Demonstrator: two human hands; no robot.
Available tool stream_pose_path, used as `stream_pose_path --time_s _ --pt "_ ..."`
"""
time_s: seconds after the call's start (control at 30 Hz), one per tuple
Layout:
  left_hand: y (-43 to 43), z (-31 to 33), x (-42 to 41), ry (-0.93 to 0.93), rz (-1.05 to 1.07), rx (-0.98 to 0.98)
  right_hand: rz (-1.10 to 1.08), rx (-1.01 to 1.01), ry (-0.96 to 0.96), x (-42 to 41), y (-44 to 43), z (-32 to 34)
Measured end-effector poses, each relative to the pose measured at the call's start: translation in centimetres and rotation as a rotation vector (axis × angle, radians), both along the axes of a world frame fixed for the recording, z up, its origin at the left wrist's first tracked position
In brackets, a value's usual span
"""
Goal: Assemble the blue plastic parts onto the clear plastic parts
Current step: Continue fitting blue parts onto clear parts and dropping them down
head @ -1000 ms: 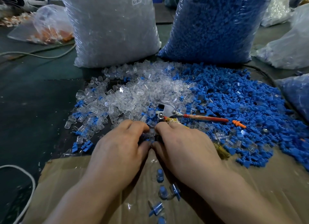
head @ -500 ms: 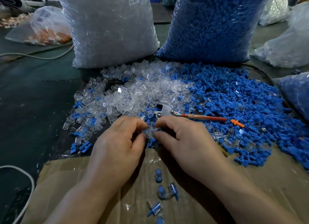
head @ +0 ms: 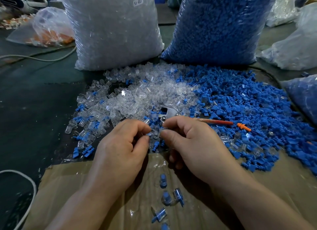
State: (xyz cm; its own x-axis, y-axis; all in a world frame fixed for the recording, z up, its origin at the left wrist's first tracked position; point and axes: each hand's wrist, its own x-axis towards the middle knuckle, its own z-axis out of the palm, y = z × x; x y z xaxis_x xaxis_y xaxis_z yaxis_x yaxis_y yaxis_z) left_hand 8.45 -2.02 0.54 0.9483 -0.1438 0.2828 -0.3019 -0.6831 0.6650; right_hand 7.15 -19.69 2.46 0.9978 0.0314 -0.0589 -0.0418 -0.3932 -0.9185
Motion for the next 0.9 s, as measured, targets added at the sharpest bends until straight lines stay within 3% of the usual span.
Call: stream_pose_path --time_s 0.13,0.3,0.4,0.67,0.9 --pt "0.1 0.0 -0.2 0.010 0.008 -0.051 -0.024 0.275 0.116 -0.3 -0.1 0.4" --pt "-0.1 0.1 -0.2 0.009 0.014 -0.065 -0.059 0.850 0.299 0.0 0.0 0.9" --pt "0.0 0.1 -0.2 0.009 0.005 -0.045 -0.012 0.980 0.344 0.0 -0.1 1.1" --pt "0.2 -0.1 -0.2 0.012 0.017 -0.061 0.041 0.885 0.316 -0.6 -0.2 1.0" --pt "0.7 0.5 -0.5 -0.095 0.088 -0.066 0.031 0.472 0.141 -1.0 -0.1 1.2"
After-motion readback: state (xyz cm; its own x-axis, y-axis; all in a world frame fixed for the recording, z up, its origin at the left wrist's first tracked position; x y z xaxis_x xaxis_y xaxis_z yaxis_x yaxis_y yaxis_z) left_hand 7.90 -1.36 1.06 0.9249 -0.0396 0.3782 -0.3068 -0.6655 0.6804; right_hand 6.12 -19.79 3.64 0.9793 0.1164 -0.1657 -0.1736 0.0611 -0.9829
